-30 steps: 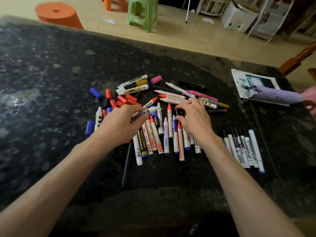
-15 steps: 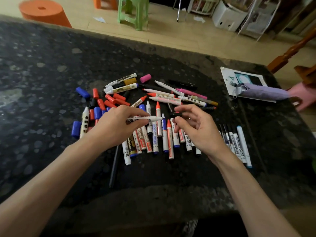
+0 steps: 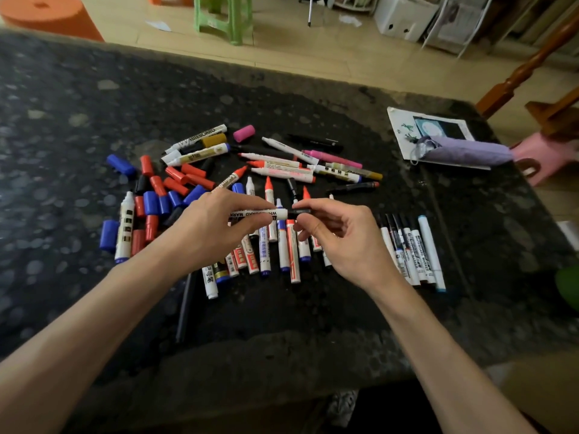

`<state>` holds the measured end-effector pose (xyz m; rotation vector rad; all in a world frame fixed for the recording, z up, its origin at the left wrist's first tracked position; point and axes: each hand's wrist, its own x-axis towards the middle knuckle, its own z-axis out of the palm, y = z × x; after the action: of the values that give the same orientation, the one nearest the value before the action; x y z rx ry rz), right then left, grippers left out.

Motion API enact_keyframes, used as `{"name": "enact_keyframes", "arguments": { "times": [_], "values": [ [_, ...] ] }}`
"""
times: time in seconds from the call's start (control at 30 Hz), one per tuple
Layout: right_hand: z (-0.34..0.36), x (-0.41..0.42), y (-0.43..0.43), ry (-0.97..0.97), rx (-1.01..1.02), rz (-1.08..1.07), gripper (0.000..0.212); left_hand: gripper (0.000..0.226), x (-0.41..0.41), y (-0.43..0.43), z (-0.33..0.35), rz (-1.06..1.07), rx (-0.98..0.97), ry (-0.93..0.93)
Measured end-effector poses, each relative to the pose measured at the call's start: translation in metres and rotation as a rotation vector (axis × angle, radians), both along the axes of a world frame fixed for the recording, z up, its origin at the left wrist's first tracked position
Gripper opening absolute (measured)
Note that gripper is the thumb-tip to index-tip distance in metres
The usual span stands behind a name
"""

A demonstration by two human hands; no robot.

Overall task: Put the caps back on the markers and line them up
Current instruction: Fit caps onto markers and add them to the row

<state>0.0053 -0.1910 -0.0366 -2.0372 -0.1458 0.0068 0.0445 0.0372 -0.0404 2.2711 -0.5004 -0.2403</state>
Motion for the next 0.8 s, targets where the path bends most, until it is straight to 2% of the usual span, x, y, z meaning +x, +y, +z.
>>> {"name": "enact_keyframes", "arguments": {
  "times": [0.4, 0.53, 0.63, 0.73, 0.8],
  "values": [
    [-0.001, -0.013, 0.011, -0.128, 0.037, -0.091, 0.021, 0.023, -0.011, -0.009, -0.001, 0.040, -0.043, 0.005],
    [-0.004, -0.017, 0.012, -0.097, 0.052, -0.095, 0.020, 0.023, -0.011, -0.008, 0.001, -0.008, -0.021, 0.035],
    [0.001, -0.014, 0.008, -0.076, 0.046, -0.044, 0.015, 0.023, -0.010, -0.006, 0.002, -0.091, -0.095, 0.113],
    [0.008, -0.010, 0.003, 0.045, 0.163, -0.008, 0.010, 0.024, -0.008, -0.007, 0.007, -0.173, -0.106, 0.143],
    [0.011, -0.010, 0.004, 0.090, 0.249, -0.026, 0.014, 0.024, -0.007, -0.004, 0.010, -0.187, -0.085, 0.134]
  ]
}}
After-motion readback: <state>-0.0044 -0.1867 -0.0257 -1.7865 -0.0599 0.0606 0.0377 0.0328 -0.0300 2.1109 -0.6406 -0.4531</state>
